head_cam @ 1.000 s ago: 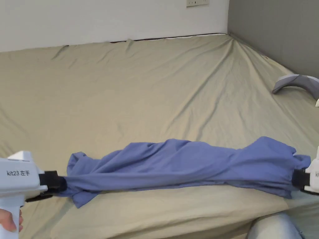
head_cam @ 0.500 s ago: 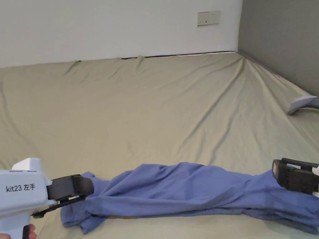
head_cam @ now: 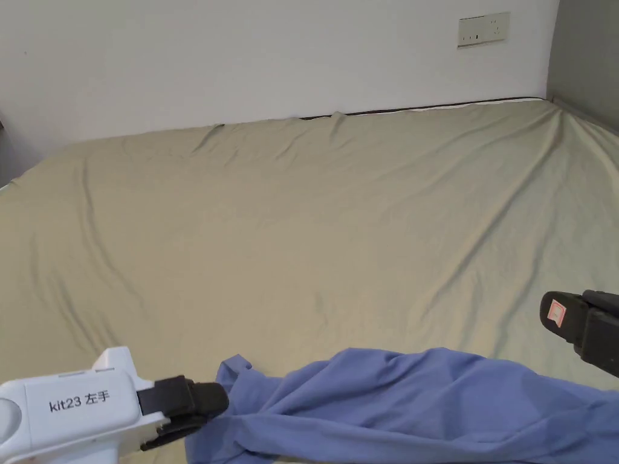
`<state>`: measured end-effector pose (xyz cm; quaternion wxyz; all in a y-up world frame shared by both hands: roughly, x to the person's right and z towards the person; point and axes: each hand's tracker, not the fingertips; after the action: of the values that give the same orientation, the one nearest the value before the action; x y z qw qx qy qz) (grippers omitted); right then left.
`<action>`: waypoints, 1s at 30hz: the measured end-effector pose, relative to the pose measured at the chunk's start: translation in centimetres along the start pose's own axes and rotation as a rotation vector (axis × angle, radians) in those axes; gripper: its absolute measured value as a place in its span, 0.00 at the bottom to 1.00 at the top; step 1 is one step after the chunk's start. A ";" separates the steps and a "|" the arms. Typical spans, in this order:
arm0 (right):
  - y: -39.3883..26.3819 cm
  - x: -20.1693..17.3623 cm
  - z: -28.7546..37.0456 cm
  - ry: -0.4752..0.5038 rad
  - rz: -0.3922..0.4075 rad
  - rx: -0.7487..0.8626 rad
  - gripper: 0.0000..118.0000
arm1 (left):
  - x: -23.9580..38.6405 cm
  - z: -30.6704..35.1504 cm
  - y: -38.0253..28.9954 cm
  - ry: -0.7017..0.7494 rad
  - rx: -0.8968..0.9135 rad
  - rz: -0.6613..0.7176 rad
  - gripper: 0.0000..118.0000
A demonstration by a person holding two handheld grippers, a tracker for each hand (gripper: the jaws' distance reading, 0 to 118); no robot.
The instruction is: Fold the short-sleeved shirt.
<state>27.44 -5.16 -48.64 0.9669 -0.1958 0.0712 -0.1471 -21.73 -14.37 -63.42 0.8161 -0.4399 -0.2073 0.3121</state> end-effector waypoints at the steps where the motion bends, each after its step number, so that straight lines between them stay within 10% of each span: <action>1: 0.0 0.2 -0.2 -0.004 -0.007 -0.003 0.00 | -0.2 -0.7 0.2 0.037 -0.011 -0.006 0.12; 4: 0.0 0.5 -0.8 -0.024 -0.026 -0.019 0.00 | 0.0 -3.2 0.3 0.161 -0.090 -0.051 0.93; 13: 0.1 1.4 -2.2 0.016 -0.090 -0.039 0.00 | 0.3 -7.4 2.1 0.139 -0.166 -0.138 0.96; 14: 0.0 1.5 -2.2 0.020 -0.092 -0.041 0.00 | 0.5 -7.5 2.4 0.138 -0.164 -0.144 0.86; 16: -0.1 1.6 -2.1 0.022 -0.094 -0.047 0.00 | 1.2 -7.7 2.7 0.086 -0.194 -0.118 0.20; 17: -0.2 1.8 -1.9 0.022 -0.095 -0.049 0.00 | 0.8 -8.3 3.0 0.022 -0.214 -0.064 0.03; 20: -0.3 2.5 -1.2 0.018 -0.110 -0.039 0.00 | -0.1 -9.8 2.7 0.016 -0.218 0.181 0.03; 30: -1.0 6.9 2.7 -0.159 -0.185 0.011 0.00 | 17.8 -5.5 -1.8 -0.367 -0.012 -0.187 0.03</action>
<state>34.27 -7.24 -46.28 0.9530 -0.2072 -0.0251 -0.2198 -4.99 -6.06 -63.68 0.7873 -0.3594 -0.3945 0.3087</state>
